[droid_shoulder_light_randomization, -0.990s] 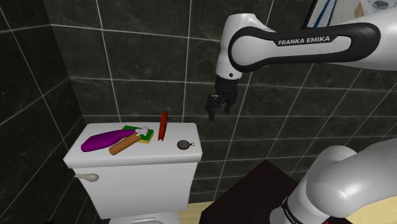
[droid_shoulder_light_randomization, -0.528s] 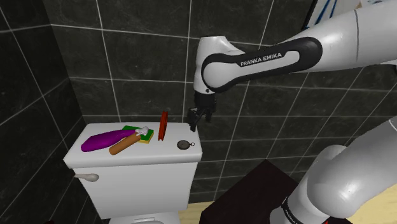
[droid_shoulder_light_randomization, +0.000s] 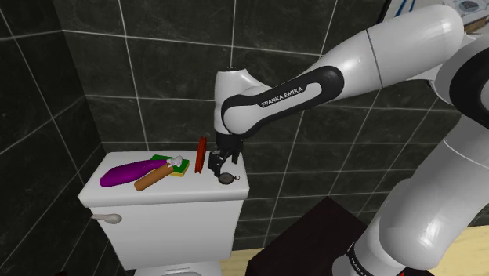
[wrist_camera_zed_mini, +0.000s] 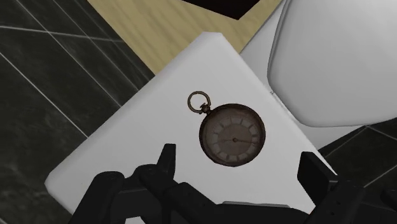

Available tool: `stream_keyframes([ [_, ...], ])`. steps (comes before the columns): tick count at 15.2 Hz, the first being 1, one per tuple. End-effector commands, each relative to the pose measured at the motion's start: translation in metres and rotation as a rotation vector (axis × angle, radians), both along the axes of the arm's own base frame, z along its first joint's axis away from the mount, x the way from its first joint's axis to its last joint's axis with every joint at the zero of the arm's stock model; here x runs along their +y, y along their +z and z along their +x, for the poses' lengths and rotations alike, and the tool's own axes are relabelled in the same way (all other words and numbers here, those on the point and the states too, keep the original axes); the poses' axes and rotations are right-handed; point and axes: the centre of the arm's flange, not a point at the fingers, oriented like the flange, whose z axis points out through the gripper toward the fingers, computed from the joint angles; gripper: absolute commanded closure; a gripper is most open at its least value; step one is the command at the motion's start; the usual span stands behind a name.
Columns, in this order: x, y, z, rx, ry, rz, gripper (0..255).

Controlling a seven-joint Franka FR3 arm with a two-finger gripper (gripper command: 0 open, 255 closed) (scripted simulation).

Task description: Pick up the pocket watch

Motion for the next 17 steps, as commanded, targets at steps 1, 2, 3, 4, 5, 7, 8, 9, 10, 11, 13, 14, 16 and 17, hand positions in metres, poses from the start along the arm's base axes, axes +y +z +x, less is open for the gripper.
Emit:
stream_keyframes([
  [1,0.001,-0.011,0.002,-0.001,0.005,0.0,0],
  [2,0.001,-0.016,0.002,-0.001,0.005,0.0,0],
  [3,0.001,-0.021,0.002,-0.001,0.005,0.0,0],
  [4,0.001,-0.026,0.002,-0.001,0.005,0.0,0],
  [5,0.001,-0.032,0.002,-0.001,0.005,0.0,0],
  [7,0.001,-0.04,0.002,-0.001,0.005,0.0,0],
  [8,0.001,-0.04,0.002,-0.001,0.005,0.0,0],
  [9,0.001,-0.04,0.003,-0.001,0.005,0.0,255],
  [10,0.001,-0.04,0.002,-0.001,0.004,0.0,255],
  [11,0.002,-0.04,0.003,-0.001,0.004,0.0,255],
  [13,0.002,-0.04,0.003,-0.001,0.004,0.0,255],
  [14,0.001,-0.04,0.003,-0.001,0.004,0.0,255],
  [16,0.001,-0.04,0.003,-0.001,0.004,0.0,255],
  [17,0.001,-0.04,0.003,-0.001,0.005,0.0,255],
])
